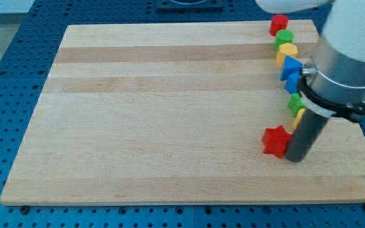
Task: Push the red star to the center of the board
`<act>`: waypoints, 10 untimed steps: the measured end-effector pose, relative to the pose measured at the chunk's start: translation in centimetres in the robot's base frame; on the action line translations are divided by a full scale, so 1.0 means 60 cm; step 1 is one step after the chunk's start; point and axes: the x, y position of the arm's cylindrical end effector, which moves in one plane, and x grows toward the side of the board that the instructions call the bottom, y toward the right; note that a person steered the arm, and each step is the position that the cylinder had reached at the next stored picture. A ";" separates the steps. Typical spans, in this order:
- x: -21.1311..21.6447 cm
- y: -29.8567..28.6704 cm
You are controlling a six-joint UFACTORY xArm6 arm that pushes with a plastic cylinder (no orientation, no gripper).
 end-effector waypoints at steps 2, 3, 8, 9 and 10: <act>-0.073 -0.060; -0.092 -0.124; -0.173 -0.273; -0.109 -0.250; -0.046 -0.163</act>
